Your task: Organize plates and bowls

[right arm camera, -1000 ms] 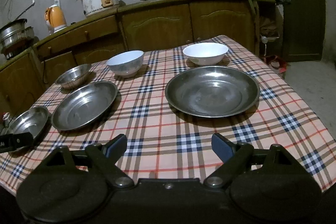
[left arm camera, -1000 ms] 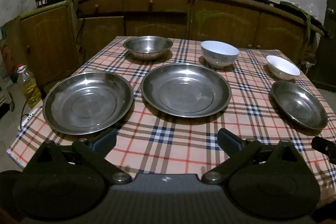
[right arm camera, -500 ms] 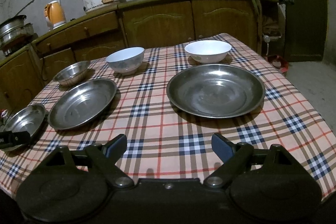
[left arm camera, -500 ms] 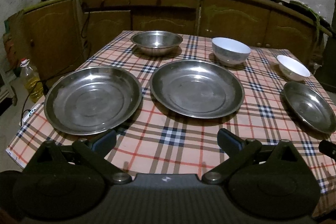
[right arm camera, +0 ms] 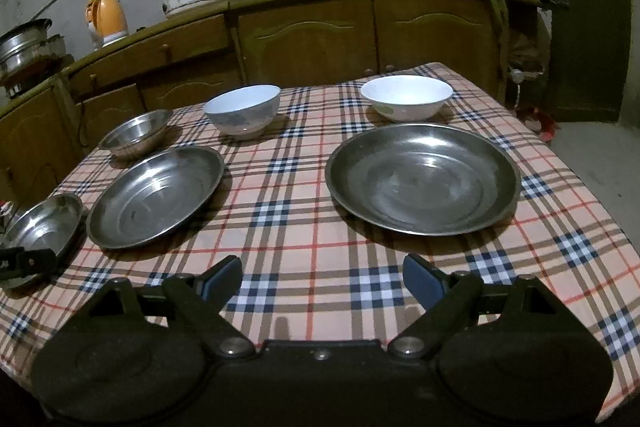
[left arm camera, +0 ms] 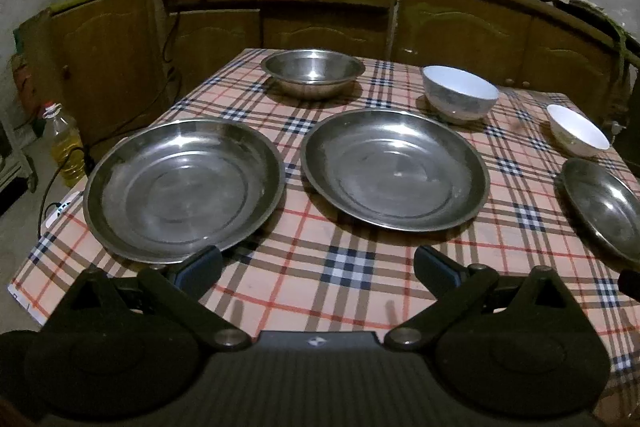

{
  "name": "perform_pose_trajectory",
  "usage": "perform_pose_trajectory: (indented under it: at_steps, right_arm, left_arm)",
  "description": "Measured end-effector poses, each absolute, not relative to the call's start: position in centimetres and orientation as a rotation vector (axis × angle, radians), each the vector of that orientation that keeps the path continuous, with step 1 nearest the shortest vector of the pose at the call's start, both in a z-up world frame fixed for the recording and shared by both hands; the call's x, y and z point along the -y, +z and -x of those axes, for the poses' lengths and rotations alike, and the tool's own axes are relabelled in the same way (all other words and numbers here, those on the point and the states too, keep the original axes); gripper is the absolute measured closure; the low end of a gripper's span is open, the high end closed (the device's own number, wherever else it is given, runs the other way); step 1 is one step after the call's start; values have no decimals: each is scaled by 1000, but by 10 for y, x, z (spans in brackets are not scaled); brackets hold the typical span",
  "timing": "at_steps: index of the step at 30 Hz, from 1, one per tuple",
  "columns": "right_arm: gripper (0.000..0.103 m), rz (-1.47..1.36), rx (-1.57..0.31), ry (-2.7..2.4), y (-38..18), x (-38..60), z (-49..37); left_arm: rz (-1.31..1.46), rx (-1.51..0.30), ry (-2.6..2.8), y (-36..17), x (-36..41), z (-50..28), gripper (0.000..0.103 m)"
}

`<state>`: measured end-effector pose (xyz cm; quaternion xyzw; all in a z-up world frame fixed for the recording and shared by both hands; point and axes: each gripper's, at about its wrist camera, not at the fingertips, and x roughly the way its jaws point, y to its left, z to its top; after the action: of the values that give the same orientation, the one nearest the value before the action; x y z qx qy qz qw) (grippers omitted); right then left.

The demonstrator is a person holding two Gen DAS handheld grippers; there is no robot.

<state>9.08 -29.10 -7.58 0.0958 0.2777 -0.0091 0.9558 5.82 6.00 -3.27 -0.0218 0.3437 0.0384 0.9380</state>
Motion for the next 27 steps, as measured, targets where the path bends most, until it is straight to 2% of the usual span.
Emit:
perform_pose_trajectory:
  at_steps: [14,24,25,27]
  right_arm:
    - [0,-157,-528,138,-61,246,-171]
    - [1,-141,-611,159,-80,207,-253]
    - [3,-150,-622,165,-83,206,-259]
    - [19,-155,-639,185,-88,201,-267]
  left_arm:
    - [76,-720,96,-43,-70,-96,0]
    - [109,-720,110,-45,-76,-120,0]
    - [112,-721,112,-45,-76,-122,0]
    - [122,-723,113,-46,-79,-124,0]
